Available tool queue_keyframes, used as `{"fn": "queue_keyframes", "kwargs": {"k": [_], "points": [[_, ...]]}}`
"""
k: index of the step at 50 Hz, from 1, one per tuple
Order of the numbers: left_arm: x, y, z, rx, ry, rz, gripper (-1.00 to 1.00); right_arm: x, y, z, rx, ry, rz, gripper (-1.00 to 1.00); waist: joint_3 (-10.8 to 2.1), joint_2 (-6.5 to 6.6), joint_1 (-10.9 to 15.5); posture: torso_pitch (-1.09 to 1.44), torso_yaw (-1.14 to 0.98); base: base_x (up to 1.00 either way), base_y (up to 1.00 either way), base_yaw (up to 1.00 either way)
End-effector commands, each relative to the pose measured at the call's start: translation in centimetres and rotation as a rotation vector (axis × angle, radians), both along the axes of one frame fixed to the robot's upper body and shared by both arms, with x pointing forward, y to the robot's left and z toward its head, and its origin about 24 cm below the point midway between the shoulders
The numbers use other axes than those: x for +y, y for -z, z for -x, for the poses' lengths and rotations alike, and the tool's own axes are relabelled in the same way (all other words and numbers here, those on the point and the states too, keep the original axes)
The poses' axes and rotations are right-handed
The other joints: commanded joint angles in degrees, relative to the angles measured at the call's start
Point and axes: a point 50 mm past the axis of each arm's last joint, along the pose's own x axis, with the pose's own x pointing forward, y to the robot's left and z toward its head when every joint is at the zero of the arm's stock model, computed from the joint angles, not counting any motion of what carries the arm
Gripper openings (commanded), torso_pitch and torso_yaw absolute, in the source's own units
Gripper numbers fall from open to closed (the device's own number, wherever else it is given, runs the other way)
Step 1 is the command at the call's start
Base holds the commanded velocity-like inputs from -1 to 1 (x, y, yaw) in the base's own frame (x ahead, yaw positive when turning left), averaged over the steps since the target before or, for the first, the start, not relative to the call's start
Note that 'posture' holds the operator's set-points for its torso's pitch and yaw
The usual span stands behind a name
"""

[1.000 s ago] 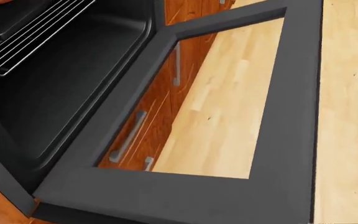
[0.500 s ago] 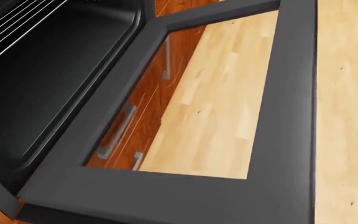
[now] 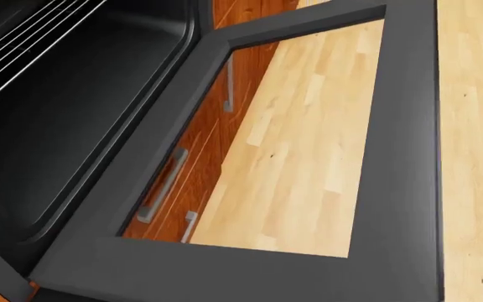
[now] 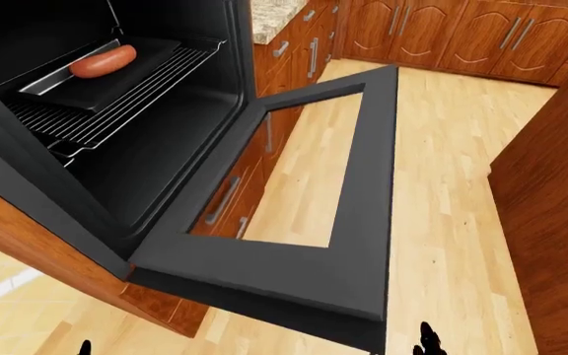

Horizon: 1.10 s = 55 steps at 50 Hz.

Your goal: Close the oven door.

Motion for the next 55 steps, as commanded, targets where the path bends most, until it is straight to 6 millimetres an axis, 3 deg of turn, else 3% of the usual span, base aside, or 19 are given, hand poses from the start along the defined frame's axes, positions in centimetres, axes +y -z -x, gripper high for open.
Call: {"fn": "queue_keyframes", "kwargs": {"k": [1,11,25,32,43,55], "points": [[0.6,-0.5,-0.4,-0.038,-0.003,-0.025,1.00,-0.7,-0.9,-1.3,-0.052,-0.004,0.017,1.00,-0.55,0.01,0.01,0.00,0.00,0.00,0.00,0.00],[0.6,-0.5,-0.3,-0.041,-0.011,-0.021,1.00,0.2,-2.6,-6.5,-0.165,-0.081,-0.077,1.00,-0.45,0.36,-0.06,0.00,0.00,0.00,0.00,0.00],[0.6,-0.5,-0.3,-0.038,-0.011,-0.021,1.00,1.1,-6.6,-13.4,-0.261,-0.232,-0.055,1.00,-0.81,0.46,0.01,0.00,0.00,0.00,0.00,0.00],[0.6,-0.5,-0.3,-0.039,-0.012,-0.020,1.00,3.4,-8.5,-16.9,-0.283,-0.327,-0.028,1.00,-1.11,0.65,-0.08,0.00,0.00,0.00,0.00,0.00],[0.6,-0.5,-0.3,-0.041,-0.014,-0.019,1.00,7.1,-10.8,-20.4,-0.358,-0.427,-0.097,1.00,-1.58,1.01,0.04,0.00,0.00,0.00,0.00,0.00],[0.6,-0.5,-0.3,-0.042,-0.012,-0.020,1.00,12.0,-15.2,-24.0,-0.504,-0.615,-0.173,1.00,-1.87,1.59,-0.11,0.00,0.00,0.00,0.00,0.00]]}}
